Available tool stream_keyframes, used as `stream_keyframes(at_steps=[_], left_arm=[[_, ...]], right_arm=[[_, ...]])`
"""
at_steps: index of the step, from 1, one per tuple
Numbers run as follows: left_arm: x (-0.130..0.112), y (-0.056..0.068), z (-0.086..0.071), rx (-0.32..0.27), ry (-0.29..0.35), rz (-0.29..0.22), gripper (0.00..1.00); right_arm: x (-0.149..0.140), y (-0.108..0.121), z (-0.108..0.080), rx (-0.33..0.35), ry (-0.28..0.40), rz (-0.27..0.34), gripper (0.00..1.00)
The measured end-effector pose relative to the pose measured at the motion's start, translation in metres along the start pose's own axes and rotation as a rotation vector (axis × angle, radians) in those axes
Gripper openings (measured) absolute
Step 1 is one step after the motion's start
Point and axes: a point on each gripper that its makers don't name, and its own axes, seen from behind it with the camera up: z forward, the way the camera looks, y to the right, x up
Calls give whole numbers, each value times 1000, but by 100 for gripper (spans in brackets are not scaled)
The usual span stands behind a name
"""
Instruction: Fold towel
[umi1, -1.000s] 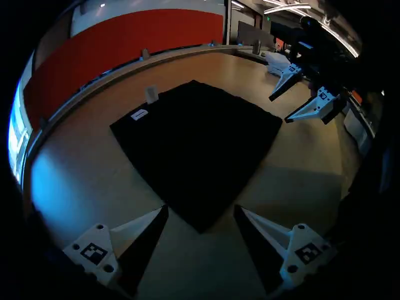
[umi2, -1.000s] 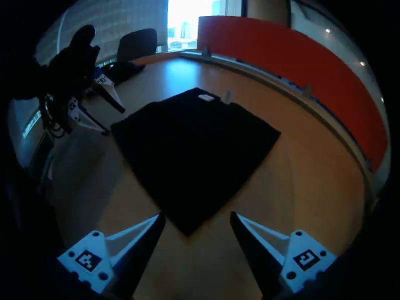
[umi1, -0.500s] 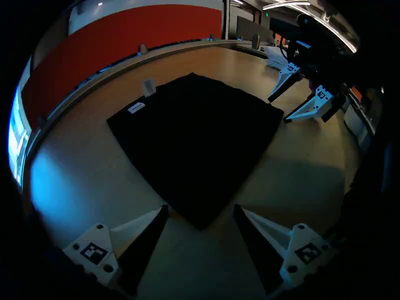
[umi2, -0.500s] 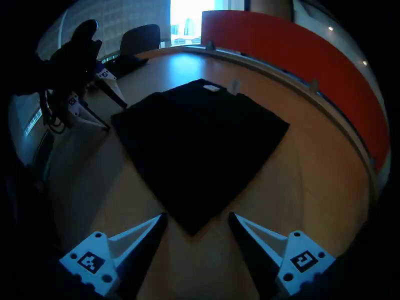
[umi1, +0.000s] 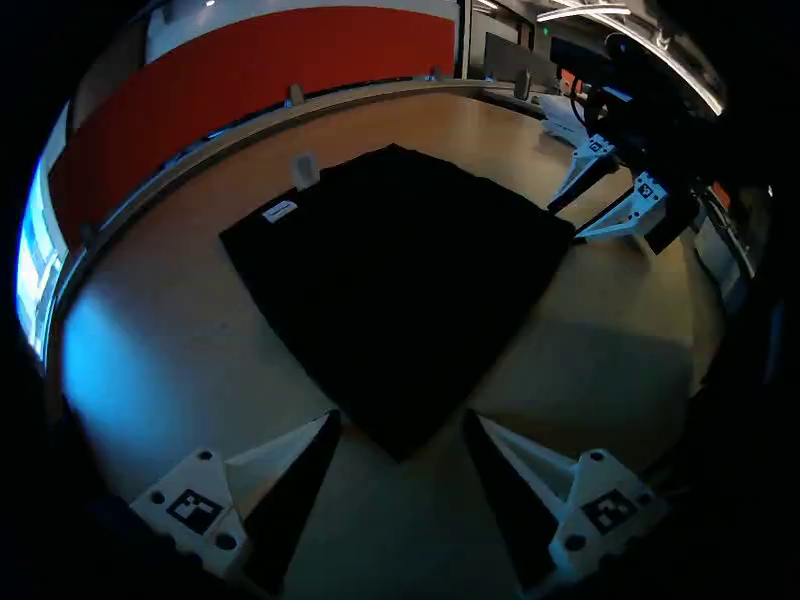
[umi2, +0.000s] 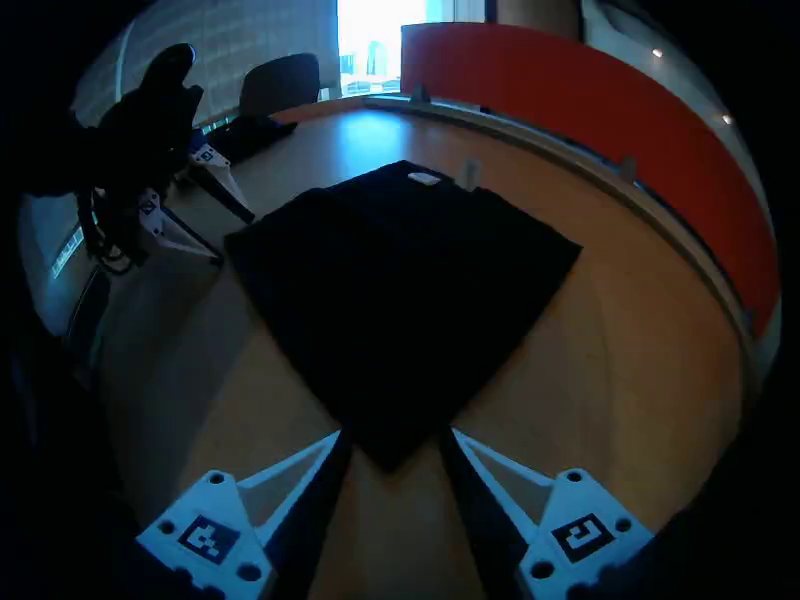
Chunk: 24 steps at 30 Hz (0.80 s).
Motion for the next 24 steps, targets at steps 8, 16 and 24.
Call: stream_keyframes(at_steps=[8, 16, 24], left_arm=[[0, -2, 0, 16, -8, -23, 72], [0, -3, -2, 22, -18, -28, 52], [0, -3, -1, 39, -24, -37, 22]], right_arm=[[1, -1, 1, 1, -2, 2, 36], [2, -5, 3, 4, -5, 7, 24], [3, -4, 4, 7, -11, 28, 18]])
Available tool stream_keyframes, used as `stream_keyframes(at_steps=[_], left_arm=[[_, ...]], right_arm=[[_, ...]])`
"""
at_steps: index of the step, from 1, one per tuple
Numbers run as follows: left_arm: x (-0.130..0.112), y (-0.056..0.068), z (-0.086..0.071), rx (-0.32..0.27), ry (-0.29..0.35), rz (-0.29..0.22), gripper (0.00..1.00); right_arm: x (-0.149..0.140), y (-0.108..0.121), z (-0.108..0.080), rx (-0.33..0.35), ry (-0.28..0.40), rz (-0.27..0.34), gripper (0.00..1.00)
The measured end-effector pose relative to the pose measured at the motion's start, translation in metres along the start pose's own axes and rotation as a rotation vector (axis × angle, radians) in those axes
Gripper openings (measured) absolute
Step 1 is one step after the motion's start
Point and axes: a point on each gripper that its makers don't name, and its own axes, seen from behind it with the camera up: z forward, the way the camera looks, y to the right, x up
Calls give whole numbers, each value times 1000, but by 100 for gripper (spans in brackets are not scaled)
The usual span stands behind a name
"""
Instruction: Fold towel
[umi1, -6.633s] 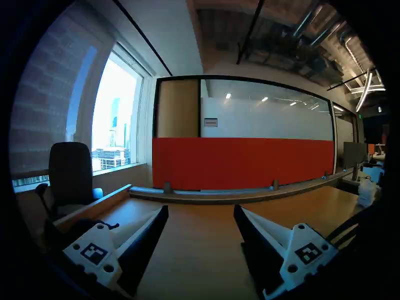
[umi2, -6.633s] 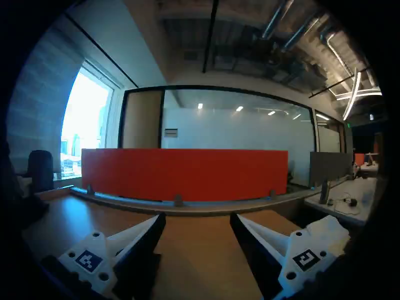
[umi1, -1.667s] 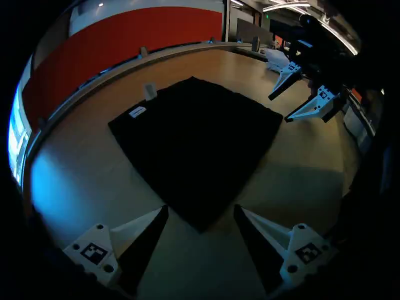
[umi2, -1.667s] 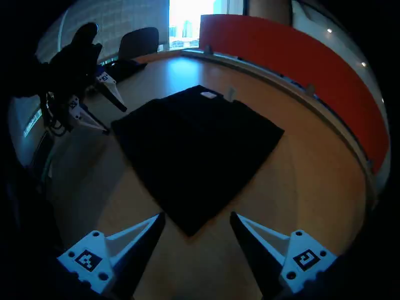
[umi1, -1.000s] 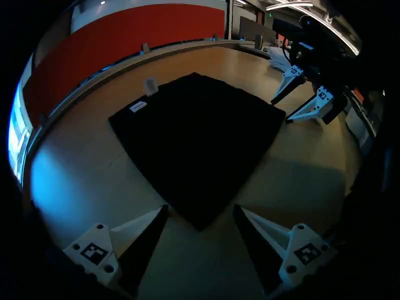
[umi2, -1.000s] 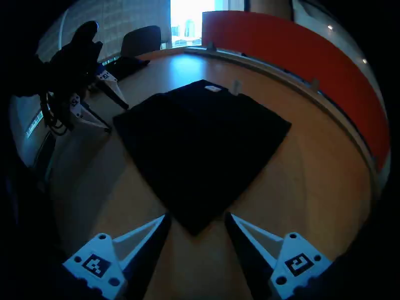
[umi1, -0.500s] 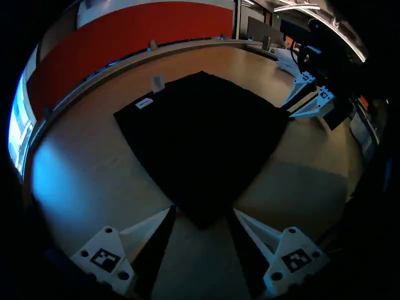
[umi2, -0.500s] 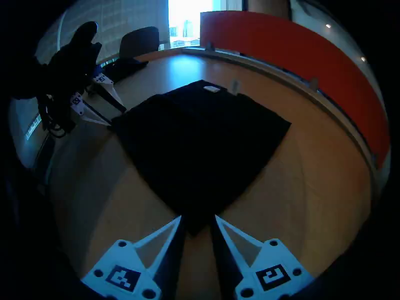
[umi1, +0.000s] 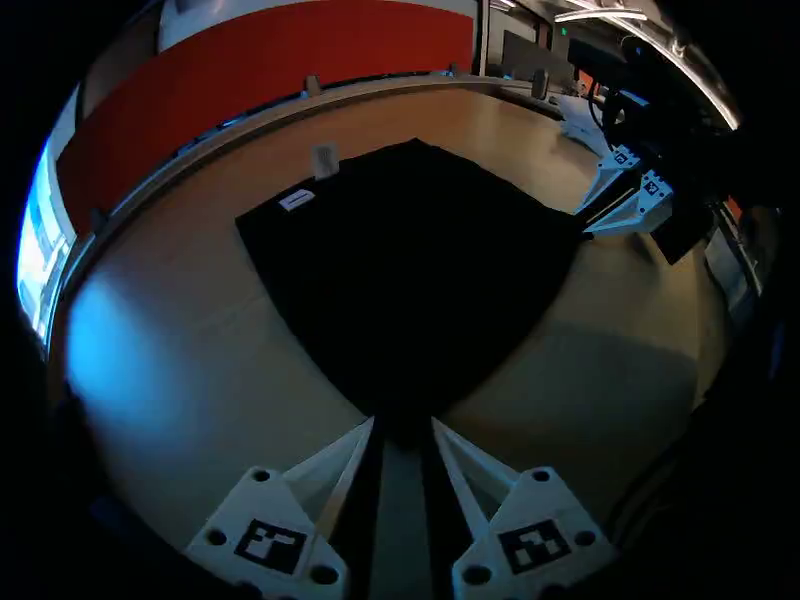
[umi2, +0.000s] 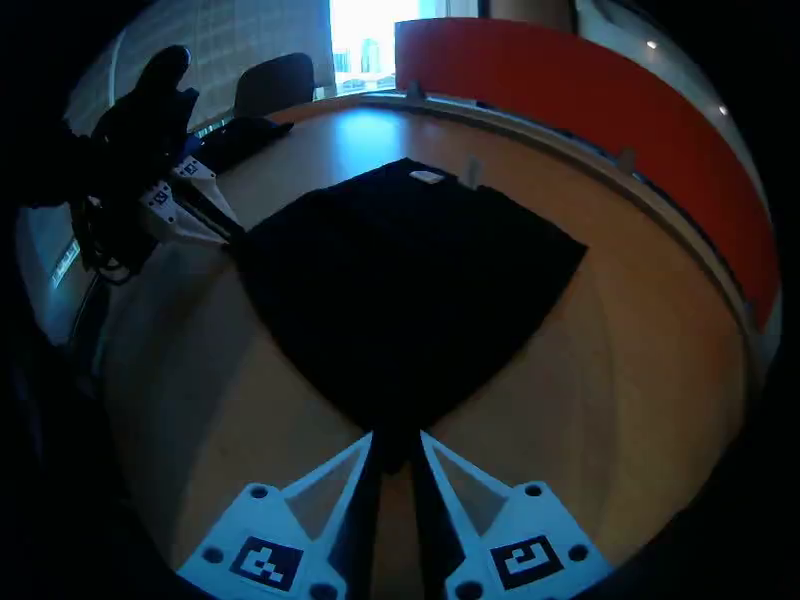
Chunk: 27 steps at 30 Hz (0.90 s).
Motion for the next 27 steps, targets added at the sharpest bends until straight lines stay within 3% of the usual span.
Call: stream_keyframes(at_steps=[8, 17, 27], left_arm=[[0, 4, -2, 11, 5, -21, 12], [1, 10, -6, 5, 10, -57, 12], [12, 13, -24, 12, 23, -104, 12]], right_arm=[[1, -1, -2, -5, 7, 15, 17], [4, 3, -8, -16, 26, 19, 16], [16, 5, -26, -20, 48, 25, 16]])
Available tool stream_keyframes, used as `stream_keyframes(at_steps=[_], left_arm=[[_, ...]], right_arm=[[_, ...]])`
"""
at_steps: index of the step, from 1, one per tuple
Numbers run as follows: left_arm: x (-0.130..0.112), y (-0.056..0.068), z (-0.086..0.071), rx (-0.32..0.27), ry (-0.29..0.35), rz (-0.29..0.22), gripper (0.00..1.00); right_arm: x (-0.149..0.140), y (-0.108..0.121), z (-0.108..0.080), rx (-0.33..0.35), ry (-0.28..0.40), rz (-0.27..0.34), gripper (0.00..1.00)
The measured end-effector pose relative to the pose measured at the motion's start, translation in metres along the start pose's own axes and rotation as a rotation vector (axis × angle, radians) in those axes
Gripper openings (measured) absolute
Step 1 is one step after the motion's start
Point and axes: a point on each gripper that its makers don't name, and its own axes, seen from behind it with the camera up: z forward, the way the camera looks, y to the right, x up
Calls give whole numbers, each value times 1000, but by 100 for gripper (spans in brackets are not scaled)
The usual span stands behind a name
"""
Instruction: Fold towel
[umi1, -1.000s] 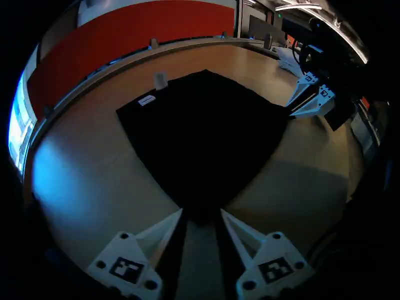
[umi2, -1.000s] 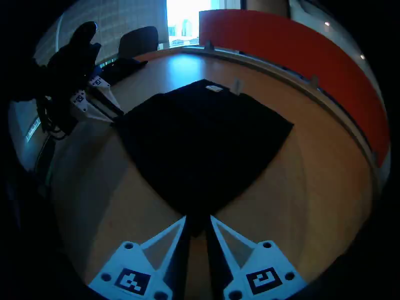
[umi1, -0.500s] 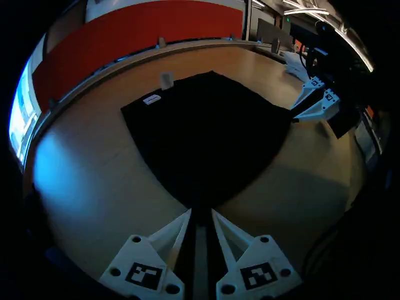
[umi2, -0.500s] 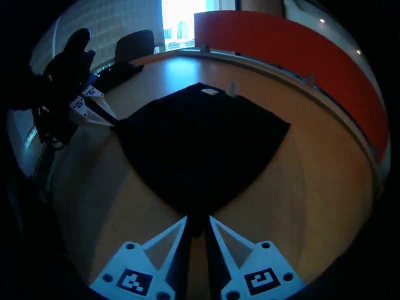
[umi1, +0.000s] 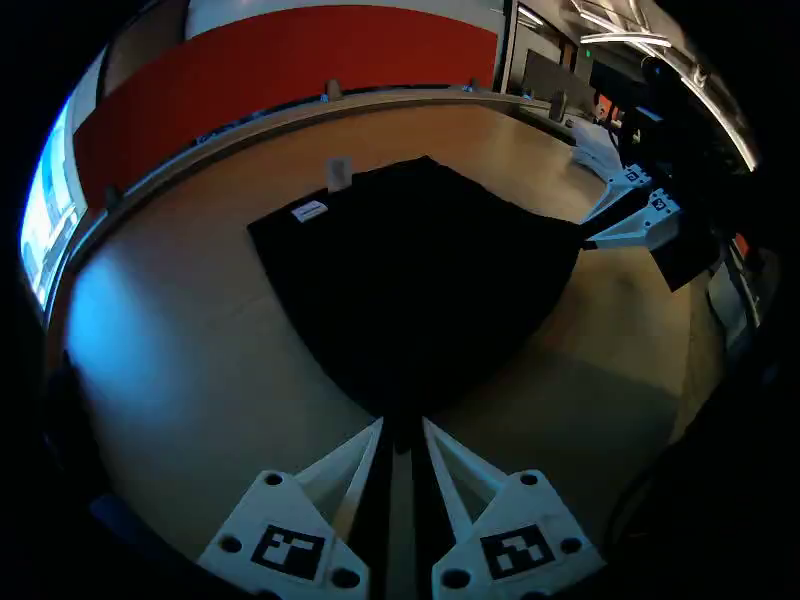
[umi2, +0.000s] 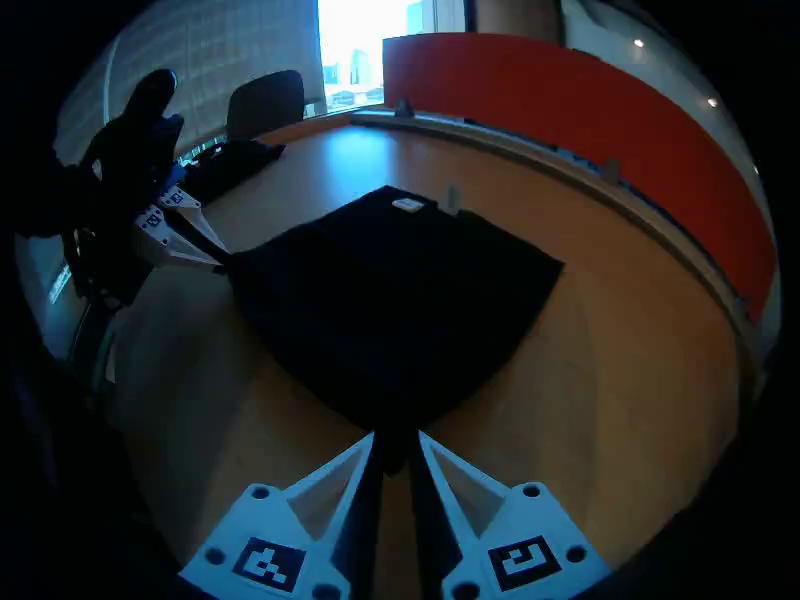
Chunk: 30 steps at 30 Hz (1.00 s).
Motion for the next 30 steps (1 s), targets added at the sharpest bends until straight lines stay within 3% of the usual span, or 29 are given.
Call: stream_keyframes(at_steps=[11, 20, 30], left_arm=[[12, 6, -29, 8, 0, -46, 12], [26, 11, -56, 19, 12, -84, 12], [43, 19, -83, 11, 31, -91, 12]], right_arm=[[27, -5, -31, -4, 36, -35, 16], [51, -12, -60, -8, 74, -18, 16], [59, -14, -80, -8, 68, -40, 16]])
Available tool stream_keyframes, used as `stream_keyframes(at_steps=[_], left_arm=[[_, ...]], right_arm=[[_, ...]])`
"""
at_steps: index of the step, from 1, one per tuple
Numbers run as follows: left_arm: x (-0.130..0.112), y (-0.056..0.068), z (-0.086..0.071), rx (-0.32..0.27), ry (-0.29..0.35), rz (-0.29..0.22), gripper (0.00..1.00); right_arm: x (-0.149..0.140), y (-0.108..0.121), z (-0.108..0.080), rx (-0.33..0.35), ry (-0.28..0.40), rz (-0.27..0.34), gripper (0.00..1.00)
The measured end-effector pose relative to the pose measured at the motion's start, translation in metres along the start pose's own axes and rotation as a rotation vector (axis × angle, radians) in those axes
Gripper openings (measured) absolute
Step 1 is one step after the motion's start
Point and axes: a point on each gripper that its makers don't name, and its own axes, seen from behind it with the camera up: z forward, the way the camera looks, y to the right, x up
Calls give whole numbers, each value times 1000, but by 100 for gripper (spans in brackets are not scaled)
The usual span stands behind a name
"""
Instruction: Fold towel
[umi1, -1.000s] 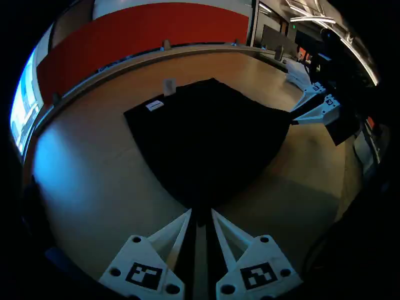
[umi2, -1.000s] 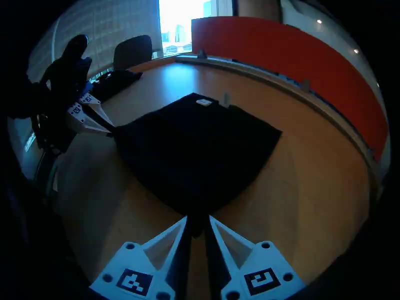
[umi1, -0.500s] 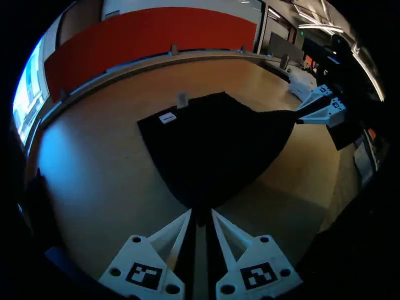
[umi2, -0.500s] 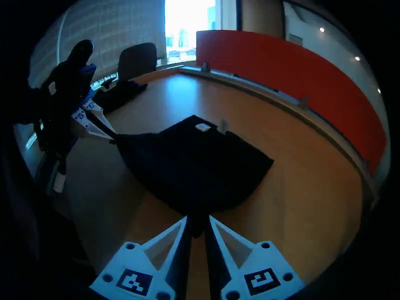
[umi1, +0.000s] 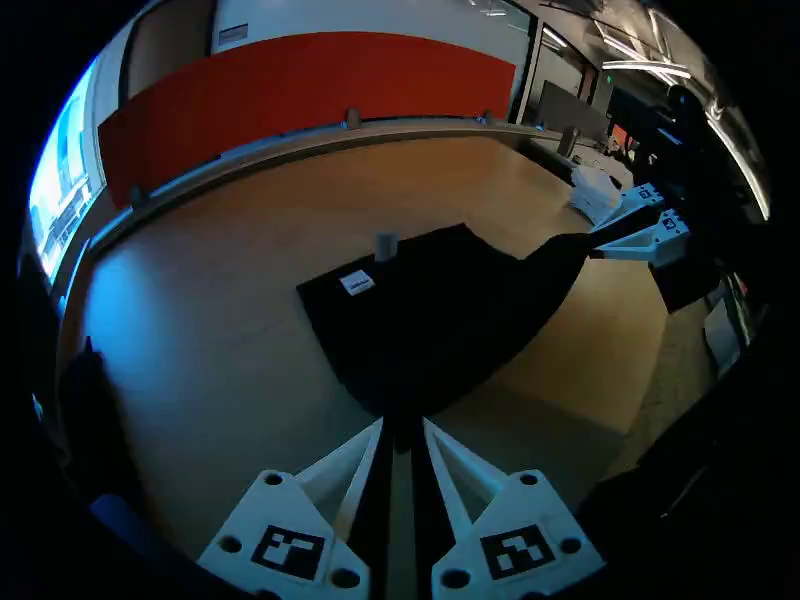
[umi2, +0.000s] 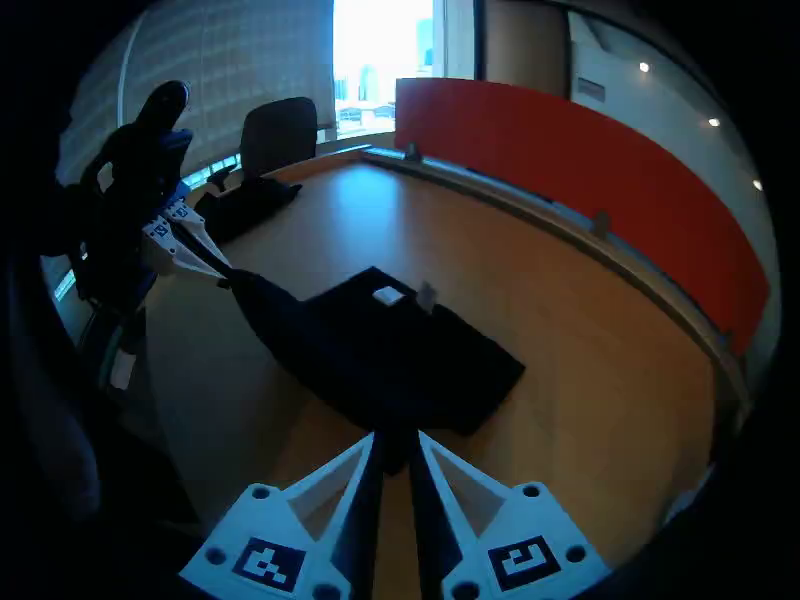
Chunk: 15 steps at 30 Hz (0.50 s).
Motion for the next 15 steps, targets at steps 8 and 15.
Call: stream_keyframes(at_steps=[8, 15], left_arm=[[9, 4, -12, -4, 12, 1, 12], [11, 5, -19, -10, 12, 4, 12]], right_arm=[[6, -2, -8, 5, -2, -6, 16], [11, -7, -17, 14, -2, -19, 16]])
